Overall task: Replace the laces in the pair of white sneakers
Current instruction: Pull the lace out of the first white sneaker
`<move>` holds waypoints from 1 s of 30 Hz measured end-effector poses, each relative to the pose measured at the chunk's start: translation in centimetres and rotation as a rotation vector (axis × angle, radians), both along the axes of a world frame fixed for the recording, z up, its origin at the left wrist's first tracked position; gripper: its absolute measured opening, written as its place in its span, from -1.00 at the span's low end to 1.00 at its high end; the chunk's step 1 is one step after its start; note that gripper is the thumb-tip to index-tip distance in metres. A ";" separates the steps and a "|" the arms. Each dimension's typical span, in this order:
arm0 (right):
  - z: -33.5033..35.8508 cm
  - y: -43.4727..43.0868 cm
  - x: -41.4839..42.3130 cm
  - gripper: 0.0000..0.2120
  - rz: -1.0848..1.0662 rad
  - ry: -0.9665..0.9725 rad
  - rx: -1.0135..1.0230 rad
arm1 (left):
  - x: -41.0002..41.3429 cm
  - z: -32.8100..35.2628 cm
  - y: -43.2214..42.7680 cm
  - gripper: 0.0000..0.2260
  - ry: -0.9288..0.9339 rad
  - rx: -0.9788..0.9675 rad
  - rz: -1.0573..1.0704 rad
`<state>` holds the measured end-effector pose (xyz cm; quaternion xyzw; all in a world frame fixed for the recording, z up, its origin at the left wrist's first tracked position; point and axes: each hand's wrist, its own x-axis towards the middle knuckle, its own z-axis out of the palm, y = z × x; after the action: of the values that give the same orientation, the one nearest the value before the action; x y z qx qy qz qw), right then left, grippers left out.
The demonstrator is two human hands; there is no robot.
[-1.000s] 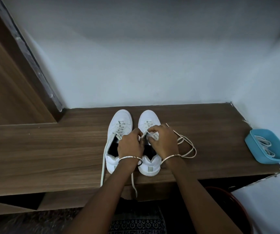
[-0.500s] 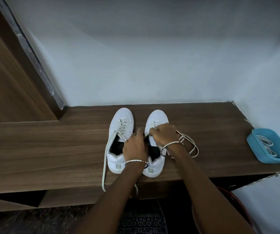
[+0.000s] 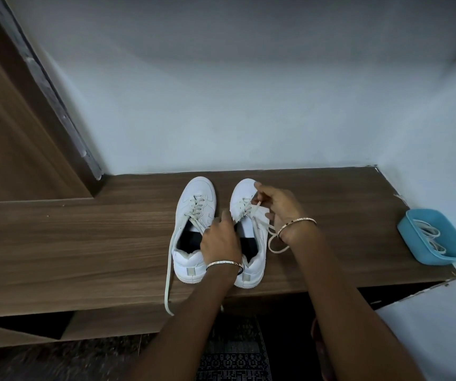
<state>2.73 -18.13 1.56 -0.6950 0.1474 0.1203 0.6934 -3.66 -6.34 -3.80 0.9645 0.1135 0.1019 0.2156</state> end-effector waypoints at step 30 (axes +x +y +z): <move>-5.2 0.1 -5.4 -0.83 -0.056 -0.430 -0.763 | 2.4 6.6 5.3 -0.88 0.107 -0.580 -0.335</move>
<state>-2.65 -18.02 -3.66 -0.9062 0.0524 -0.1092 0.4051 -1.25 -1.01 2.83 0.8723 -0.0109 -0.0224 0.4883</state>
